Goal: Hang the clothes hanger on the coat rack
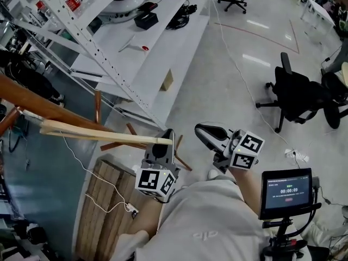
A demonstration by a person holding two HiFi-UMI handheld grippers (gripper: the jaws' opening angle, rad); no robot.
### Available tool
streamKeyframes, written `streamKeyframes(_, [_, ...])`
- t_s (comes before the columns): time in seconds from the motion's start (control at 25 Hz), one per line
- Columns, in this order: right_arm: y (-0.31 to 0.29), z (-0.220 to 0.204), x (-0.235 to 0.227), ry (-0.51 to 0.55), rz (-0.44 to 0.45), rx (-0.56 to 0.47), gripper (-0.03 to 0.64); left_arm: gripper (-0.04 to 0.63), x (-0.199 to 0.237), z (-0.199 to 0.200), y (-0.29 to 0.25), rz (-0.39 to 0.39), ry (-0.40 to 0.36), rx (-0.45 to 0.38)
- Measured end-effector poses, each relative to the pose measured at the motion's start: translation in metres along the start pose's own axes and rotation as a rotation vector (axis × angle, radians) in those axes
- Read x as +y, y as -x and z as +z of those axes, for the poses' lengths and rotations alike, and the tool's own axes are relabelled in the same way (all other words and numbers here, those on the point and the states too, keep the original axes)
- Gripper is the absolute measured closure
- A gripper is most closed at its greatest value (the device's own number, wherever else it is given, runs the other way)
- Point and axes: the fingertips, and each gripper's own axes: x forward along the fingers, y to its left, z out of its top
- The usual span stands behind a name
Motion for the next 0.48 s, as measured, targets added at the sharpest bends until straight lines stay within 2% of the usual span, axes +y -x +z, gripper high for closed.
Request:
streamKeyframes(0.16, [0.008,-0.010,0.000,0.010,-0.002,-0.012,0.603,0.589,-0.004,-0.013,0.002,-0.007,-0.017,-0.006])
streamKeyframes(0.28, [0.008,-0.002,0.005,0.010,-0.007,-0.010,0.604,0.589,-0.011,-0.005,0.002,-0.010,-0.022,-0.007])
streamKeyframes(0.48, [0.031,0.000,0.039,-0.002,-0.001,-0.024,0.603,0.589,-0.038,0.004,0.022,-0.008,0.005,-0.018])
